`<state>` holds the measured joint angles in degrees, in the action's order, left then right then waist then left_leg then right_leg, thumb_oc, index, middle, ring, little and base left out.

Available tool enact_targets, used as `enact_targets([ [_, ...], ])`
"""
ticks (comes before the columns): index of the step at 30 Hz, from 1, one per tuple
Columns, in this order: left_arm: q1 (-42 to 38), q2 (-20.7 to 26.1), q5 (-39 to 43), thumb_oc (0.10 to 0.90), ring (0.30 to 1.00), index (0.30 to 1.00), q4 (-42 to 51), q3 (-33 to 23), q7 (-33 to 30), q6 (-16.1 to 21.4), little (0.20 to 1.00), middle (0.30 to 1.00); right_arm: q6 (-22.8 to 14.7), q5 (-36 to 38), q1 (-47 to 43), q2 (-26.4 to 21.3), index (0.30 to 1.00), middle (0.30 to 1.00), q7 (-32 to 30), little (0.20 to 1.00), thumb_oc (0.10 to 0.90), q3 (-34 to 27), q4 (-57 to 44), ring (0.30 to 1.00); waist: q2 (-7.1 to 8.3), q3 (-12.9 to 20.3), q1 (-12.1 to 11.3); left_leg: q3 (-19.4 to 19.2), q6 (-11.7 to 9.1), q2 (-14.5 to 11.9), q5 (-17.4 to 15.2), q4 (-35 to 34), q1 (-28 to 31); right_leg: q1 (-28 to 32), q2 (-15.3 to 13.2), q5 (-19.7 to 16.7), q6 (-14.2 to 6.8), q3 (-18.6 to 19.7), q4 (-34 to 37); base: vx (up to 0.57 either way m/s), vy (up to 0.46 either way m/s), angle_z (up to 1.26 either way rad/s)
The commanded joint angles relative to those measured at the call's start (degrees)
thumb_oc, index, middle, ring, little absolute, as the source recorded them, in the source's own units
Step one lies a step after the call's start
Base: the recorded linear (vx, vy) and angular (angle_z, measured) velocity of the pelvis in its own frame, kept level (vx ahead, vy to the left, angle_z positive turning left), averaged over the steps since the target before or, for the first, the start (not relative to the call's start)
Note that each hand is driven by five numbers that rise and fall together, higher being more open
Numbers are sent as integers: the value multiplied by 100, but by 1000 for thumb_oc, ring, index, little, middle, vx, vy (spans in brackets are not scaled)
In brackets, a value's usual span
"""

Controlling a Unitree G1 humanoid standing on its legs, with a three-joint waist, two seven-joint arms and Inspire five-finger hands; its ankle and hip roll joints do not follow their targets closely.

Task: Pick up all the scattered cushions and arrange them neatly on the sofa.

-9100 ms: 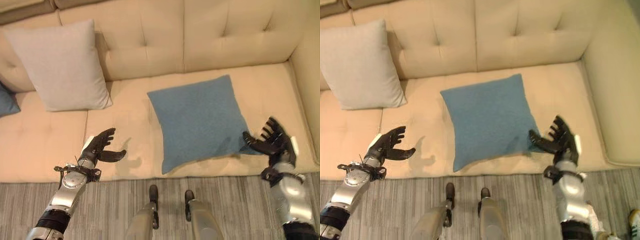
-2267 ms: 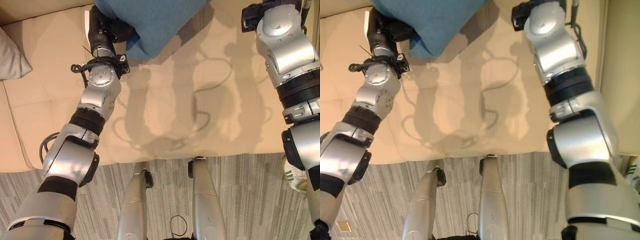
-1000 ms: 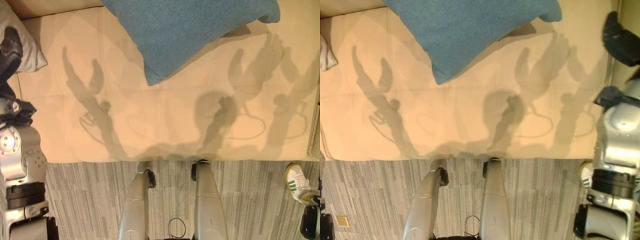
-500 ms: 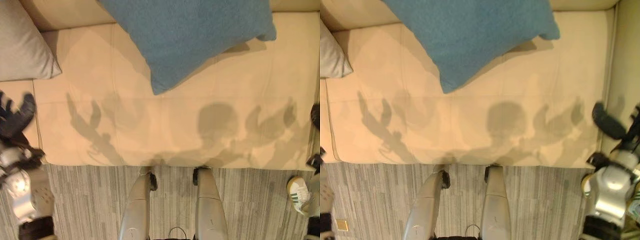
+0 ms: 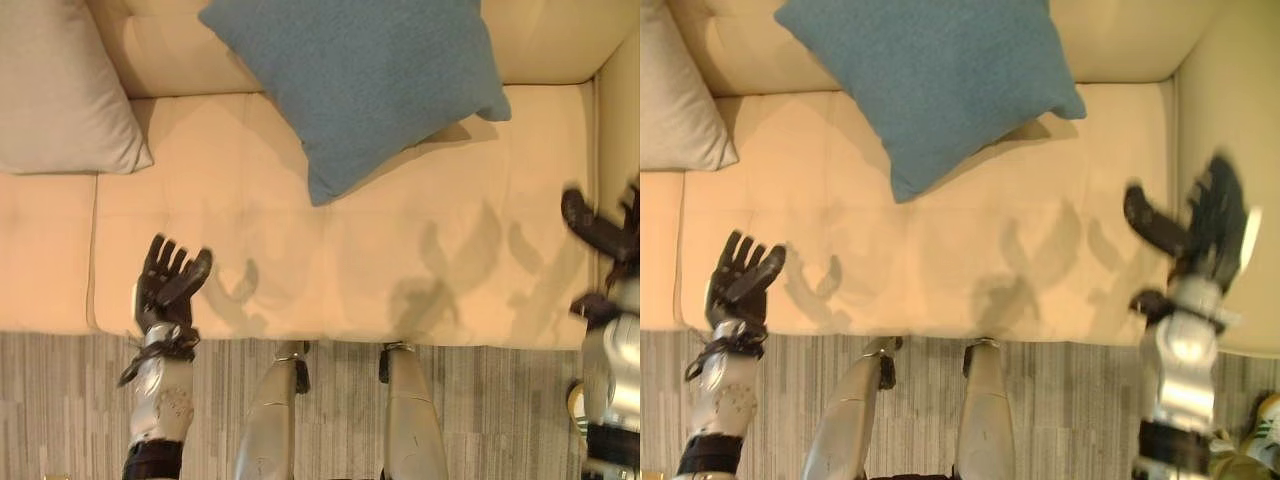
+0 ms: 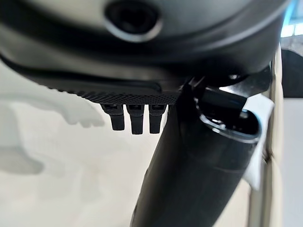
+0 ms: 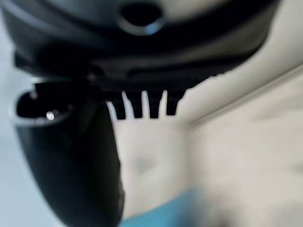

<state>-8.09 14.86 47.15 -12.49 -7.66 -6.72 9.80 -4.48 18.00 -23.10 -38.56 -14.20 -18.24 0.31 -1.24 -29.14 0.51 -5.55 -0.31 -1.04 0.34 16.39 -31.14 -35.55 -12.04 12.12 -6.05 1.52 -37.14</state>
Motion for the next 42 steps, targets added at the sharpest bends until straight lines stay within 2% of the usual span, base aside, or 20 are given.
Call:
enact_targets([
  [1,-161,592,27,800,900,900,2,-18,87,431,900,900,-527,-305,-1031,-843,900,900,-159,900,800,295,33,900,143,548,-121,199,-215,-49,-377,466,-139,443,-43,-460,-187,-302,668,-8,-66,39],
  [2,-176,580,29,800,900,900,-9,-31,89,437,900,900,-536,-298,-1083,-865,900,900,-162,900,800,331,69,900,130,539,-104,203,-216,-50,-379,471,-145,440,-41,-460,-187,-306,667,-7,-67,34],
  [4,-384,554,201,800,900,900,-132,268,107,391,900,900,-345,-418,-1866,-1245,900,900,-233,900,800,932,473,900,155,597,-182,249,-252,-77,-363,459,-200,426,-53,-469,-188,-370,691,3,-45,7],
  [9,-974,464,505,800,900,900,-548,653,21,433,900,900,-100,-514,-2855,-1725,900,900,-474,900,800,1603,1299,900,199,713,-234,272,-329,-123,-312,474,-421,260,-64,-451,-224,-466,633,8,-23,11],
  [15,-1570,345,652,800,900,900,-808,938,-143,425,900,900,126,-527,-3393,-1896,900,900,-482,900,800,2158,2028,900,254,832,-205,314,-365,-138,-275,422,-641,87,-83,-439,-245,-534,622,18,-11,8],
  [19,-1869,353,583,800,900,900,-787,1000,-226,473,900,900,200,-461,-3421,-1962,900,900,-360,900,800,2330,2220,900,289,826,-168,326,-375,-150,-223,351,-716,-7,-56,-455,-246,-524,670,4,-4,8],
  [23,-2376,271,614,800,900,900,-851,1202,-368,483,900,900,372,-386,-3177,-1853,900,900,-188,900,800,2396,2307,900,345,765,-83,352,-362,-153,-182,303,-806,-108,-15,-480,-239,-500,707,-5,-2,0],
  [26,-2750,193,643,800,900,900,-908,1414,-427,481,900,900,355,-210,-3049,-1693,900,900,-173,900,800,2366,2522,900,378,725,-37,396,-346,-134,-161,283,-876,-159,8,-479,-242,-499,743,3,-5,-1],
  [28,-3135,85,693,800,900,900,-1013,1530,-518,497,900,900,313,48,-3184,-1470,900,900,-168,900,800,2466,2889,900,390,685,7,391,-323,-122,-129,221,-966,-252,23,-518,-255,-467,833,16,1,-4],
  [34,-3655,-73,881,800,900,900,-1314,1737,-630,524,900,900,305,155,-3539,-1336,900,900,-205,900,800,2765,2938,900,420,688,95,361,-300,-114,-96,151,-1022,-380,46,-578,-259,-393,897,2,1,-1],
  [37,-4039,-207,1043,800,900,900,-1503,1857,-719,558,900,900,151,572,-3913,-1079,900,900,-267,900,800,2932,3055,900,425,656,131,339,-291,-111,-84,125,-1070,-457,58,-603,-259,-346,934,0,0,0],
  [38,-4250,-318,1226,800,900,900,-1600,1971,-782,553,900,900,115,774,-4143,-851,900,900,-285,900,800,3100,3085,900,431,630,156,316,-285,-112,-86,128,-1093,-488,69,-621,-262,-318,950,0,0,0],
  [39,-4260,-314,1232,800,900,900,-1608,1964,-778,554,900,900,115,777,-4160,-849,900,900,-287,900,800,3111,3091,900,431,627,160,314,-284,-112,-86,130,-1095,-491,69,-621,-262,-316,949,0,0,0],
  [40,-4461,-393,1353,800,900,900,-1802,2092,-784,428,900,900,157,788,-4311,-712,900,900,-266,900,800,3288,3036,900,419,598,189,290,-271,-115,-93,160,-1118,-510,73,-633,-253,-284,947,11,29,-6],
  [41,-4532,-431,1398,800,900,900,-1792,2166,-756,396,900,900,214,733,-4380,-618,900,900,-234,900,800,3441,2972,900,410,562,199,270,-266,-113,-105,194,-1131,-519,76,-638,-245,-268,943,109,22,-9],
  [42,-4552,-453,1396,800,900,900,-1824,2174,-769,372,900,900,236,720,-4429,-554,900,900,-214,900,800,3520,2923,900,410,578,213,281,-294,-109,-286,226,-1070,-468,76,-482,-264,-230,902,107,8,-9],
])
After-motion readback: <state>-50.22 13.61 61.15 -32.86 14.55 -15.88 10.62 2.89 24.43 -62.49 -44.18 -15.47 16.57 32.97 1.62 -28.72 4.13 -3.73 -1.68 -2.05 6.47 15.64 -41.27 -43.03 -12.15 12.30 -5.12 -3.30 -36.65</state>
